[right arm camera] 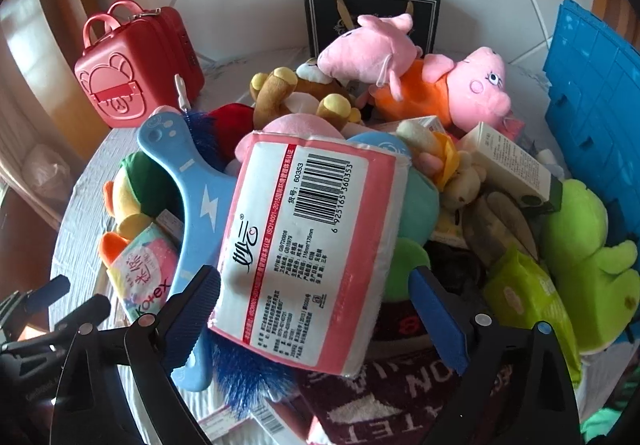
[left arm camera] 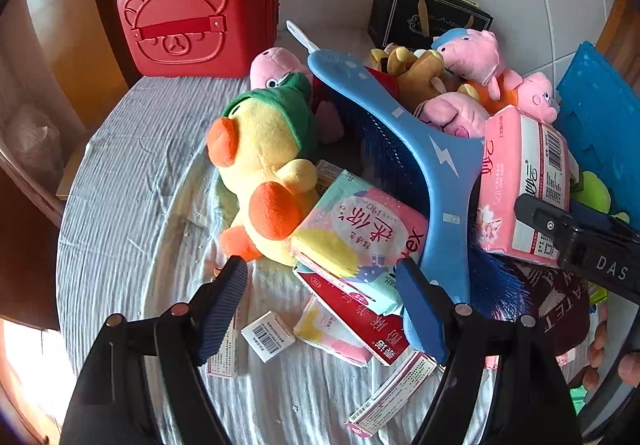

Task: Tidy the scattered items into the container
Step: 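Grasp the Kotex pad pack with the left gripper while the right grasps the pink tissue pack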

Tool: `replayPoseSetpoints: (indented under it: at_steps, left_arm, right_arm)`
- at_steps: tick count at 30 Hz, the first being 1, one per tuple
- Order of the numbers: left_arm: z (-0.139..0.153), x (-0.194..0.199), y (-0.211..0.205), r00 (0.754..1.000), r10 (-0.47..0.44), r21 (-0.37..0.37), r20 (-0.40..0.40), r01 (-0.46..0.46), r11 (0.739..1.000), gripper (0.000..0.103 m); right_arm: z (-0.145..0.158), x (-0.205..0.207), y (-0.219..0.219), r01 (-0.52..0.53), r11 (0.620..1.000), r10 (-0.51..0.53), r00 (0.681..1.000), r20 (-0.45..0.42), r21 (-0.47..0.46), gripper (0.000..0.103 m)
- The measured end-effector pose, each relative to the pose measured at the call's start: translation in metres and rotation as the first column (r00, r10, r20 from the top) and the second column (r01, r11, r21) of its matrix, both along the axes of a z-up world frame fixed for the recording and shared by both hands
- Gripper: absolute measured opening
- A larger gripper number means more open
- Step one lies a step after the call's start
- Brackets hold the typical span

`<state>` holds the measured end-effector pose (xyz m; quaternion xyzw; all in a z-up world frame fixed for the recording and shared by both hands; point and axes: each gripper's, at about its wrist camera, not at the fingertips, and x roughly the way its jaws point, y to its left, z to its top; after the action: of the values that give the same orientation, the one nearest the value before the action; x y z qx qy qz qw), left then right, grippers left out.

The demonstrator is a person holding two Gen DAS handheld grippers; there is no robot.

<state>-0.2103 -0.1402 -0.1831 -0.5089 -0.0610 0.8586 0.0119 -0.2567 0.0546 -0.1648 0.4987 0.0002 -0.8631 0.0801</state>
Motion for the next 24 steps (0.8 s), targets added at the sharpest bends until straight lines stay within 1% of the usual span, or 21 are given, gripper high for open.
replayPoseSetpoints:
  at_steps: [1,4,7,11,14,15,16,19,22,24]
  left_arm:
    - [-0.005,-0.002,0.003,1.0,-0.01,-0.001,0.013,0.01,1.0,0.076]
    - [-0.02,-0.005,0.008,0.998,-0.03,-0.015,0.057,0.03,0.999,0.077]
    - [-0.02,-0.006,-0.004,0.998,-0.014,-0.016,0.054,0.015,1.0,0.078]
    - [-0.02,-0.005,-0.02,0.998,0.008,-0.101,0.064,-0.001,0.995,0.08]
    - [-0.02,-0.001,-0.027,0.996,0.029,-0.138,0.079,-0.018,0.99,0.081]
    - [-0.019,0.001,-0.027,0.996,0.039,-0.139,0.082,-0.027,0.99,0.081]
    - [-0.015,0.003,-0.028,0.995,0.049,-0.122,0.082,-0.039,0.992,0.081]
    - [0.002,0.004,-0.024,0.995,0.076,-0.028,0.063,-0.075,0.997,0.081]
    - [0.007,-0.006,-0.012,0.989,0.139,0.0,0.056,-0.139,0.99,0.081]
    - [-0.001,-0.017,-0.005,0.979,0.186,0.005,0.085,-0.187,0.982,0.081]
  right_arm:
    - [-0.004,-0.002,-0.002,-0.012,1.0,0.012,1.0,0.011,-0.004,0.102]
    - [-0.012,-0.006,-0.003,-0.037,0.999,0.037,0.999,0.027,-0.003,0.102]
    - [-0.011,-0.008,0.004,-0.042,0.999,0.042,0.999,0.025,-0.003,0.102]
    - [-0.006,-0.008,0.016,-0.039,0.998,0.038,0.999,0.011,0.041,0.102]
    - [-0.004,-0.006,0.025,-0.03,0.997,0.03,1.0,0.0,0.069,0.102]
    - [-0.004,-0.006,0.028,-0.03,0.997,0.03,1.0,0.001,0.071,0.102]
    - [-0.005,-0.006,0.029,-0.031,0.997,0.031,1.0,0.004,0.068,0.102]
    - [-0.005,-0.005,0.029,-0.041,0.997,0.041,0.999,0.004,0.061,0.102]
    - [-0.005,-0.007,0.029,-0.049,0.998,0.049,0.999,0.005,0.048,0.102]
    - [-0.003,-0.008,0.03,-0.052,0.998,0.052,0.999,0.0,0.037,0.102]
